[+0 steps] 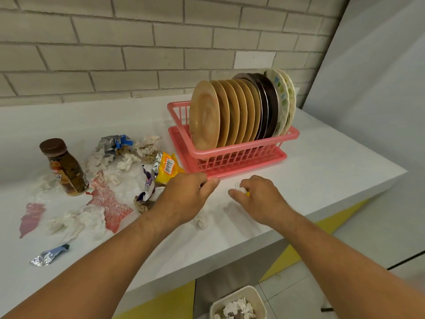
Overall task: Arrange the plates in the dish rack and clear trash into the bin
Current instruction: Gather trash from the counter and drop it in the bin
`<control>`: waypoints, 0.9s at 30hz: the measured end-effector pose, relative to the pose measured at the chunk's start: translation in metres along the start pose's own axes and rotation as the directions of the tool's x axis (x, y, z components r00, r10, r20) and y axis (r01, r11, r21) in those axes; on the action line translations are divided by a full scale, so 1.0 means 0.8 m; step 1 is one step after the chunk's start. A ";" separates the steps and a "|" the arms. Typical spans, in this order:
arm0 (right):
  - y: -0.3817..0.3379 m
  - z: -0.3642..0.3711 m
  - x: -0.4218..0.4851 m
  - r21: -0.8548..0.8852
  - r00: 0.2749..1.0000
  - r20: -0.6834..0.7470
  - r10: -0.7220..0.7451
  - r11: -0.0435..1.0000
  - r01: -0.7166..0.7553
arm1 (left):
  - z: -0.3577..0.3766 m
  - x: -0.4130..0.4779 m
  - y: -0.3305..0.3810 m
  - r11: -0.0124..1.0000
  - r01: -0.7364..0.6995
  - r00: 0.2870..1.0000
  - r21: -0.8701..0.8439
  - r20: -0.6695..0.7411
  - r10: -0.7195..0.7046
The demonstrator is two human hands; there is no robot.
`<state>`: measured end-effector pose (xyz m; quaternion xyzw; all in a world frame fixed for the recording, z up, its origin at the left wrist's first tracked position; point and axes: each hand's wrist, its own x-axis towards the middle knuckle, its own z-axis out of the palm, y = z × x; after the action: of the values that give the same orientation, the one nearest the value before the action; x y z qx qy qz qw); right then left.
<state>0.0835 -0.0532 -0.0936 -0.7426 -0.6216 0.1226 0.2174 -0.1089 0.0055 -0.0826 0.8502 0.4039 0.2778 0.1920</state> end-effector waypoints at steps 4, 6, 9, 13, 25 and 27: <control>0.007 -0.011 -0.023 0.093 0.997 -0.018 0.074 0.993 -0.072 | 0.012 -0.007 0.013 0.996 0.065 0.998 -0.060 0.016 -0.064; 0.015 -0.015 -0.035 0.160 0.994 0.033 0.101 0.982 -0.105 | 0.018 -0.013 0.020 0.986 0.119 0.991 -0.113 0.066 -0.112; 0.032 -0.024 -0.056 0.210 0.992 0.111 0.056 0.975 -0.079 | 0.032 -0.024 0.036 0.988 0.102 0.993 -0.113 0.074 -0.094; 0.067 -0.036 -0.089 0.148 0.987 0.150 -0.058 0.988 0.036 | 0.055 -0.041 0.069 0.998 0.036 0.999 -0.042 0.036 -0.034; 0.254 0.060 -0.189 -0.044 0.938 0.327 0.116 0.993 -0.107 | 0.251 -0.152 0.085 0.982 0.054 0.940 0.182 0.324 -0.112; 0.288 0.094 -0.206 -0.048 0.898 0.413 0.153 0.988 -0.146 | 0.292 -0.176 0.065 0.970 0.099 0.908 0.224 0.378 -0.180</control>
<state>0.2172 -0.2318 -0.2833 -0.7467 -0.5955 0.2892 0.0640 -0.0051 -0.1614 -0.2789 0.8725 0.4424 0.0440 0.2027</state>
